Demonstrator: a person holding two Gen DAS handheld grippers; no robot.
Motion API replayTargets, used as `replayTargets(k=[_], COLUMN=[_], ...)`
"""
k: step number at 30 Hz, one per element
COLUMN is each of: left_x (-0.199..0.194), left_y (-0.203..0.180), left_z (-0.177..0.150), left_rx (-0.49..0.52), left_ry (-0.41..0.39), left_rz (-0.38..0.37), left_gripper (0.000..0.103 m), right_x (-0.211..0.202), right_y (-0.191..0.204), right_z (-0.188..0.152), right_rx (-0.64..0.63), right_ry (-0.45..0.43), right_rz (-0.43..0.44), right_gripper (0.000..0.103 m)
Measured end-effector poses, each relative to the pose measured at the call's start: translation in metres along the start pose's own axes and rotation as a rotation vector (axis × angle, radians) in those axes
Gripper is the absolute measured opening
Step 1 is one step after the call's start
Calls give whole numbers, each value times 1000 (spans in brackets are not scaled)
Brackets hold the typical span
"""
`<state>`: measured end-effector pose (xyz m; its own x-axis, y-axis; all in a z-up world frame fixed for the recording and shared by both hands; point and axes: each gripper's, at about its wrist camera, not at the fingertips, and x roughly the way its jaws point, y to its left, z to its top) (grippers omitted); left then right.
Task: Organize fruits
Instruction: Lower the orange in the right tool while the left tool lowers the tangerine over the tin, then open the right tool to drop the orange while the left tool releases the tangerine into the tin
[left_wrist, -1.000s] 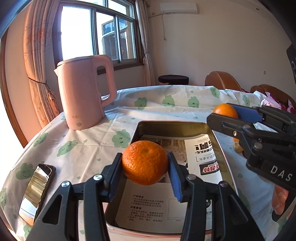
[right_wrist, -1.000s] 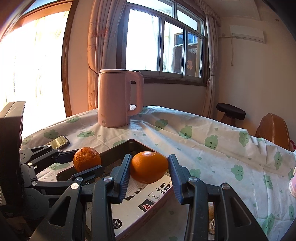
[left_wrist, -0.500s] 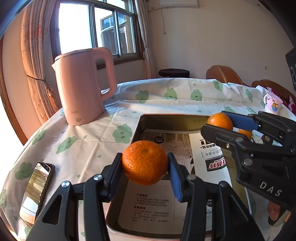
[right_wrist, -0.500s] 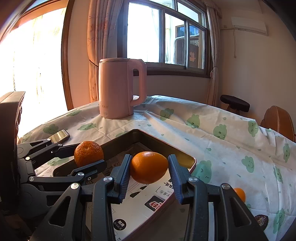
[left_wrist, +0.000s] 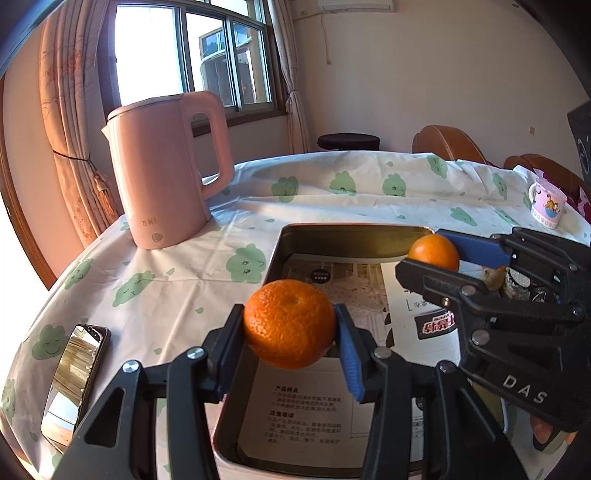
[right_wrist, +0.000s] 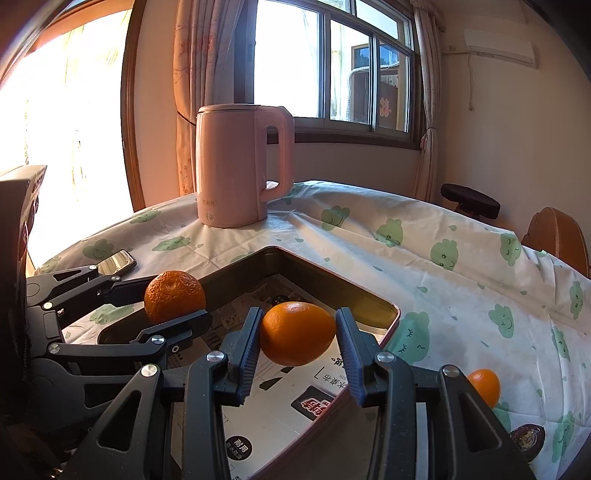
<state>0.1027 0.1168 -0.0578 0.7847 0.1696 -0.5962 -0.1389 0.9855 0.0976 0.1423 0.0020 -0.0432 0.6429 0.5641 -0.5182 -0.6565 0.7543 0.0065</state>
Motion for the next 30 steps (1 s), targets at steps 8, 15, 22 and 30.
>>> replayTargets(k=[8, 15, 22, 30], left_x=[1, 2, 0, -20], left_y=[2, 2, 0, -1], left_z=[-1, -1, -2, -3], left_rx=[0, 1, 8, -11], left_ry=[5, 10, -3, -60], left_rz=[4, 9, 27, 25], left_gripper=[49, 49, 50, 72], right_x=[5, 8, 9, -11], right_y=[0, -2, -5, -7], right_z=[-1, -1, 0, -3], right_rx=[5, 11, 21, 14], right_ry=[30, 46, 48, 10], right_rz=[6, 13, 29, -19], right_gripper=[43, 43, 45, 59])
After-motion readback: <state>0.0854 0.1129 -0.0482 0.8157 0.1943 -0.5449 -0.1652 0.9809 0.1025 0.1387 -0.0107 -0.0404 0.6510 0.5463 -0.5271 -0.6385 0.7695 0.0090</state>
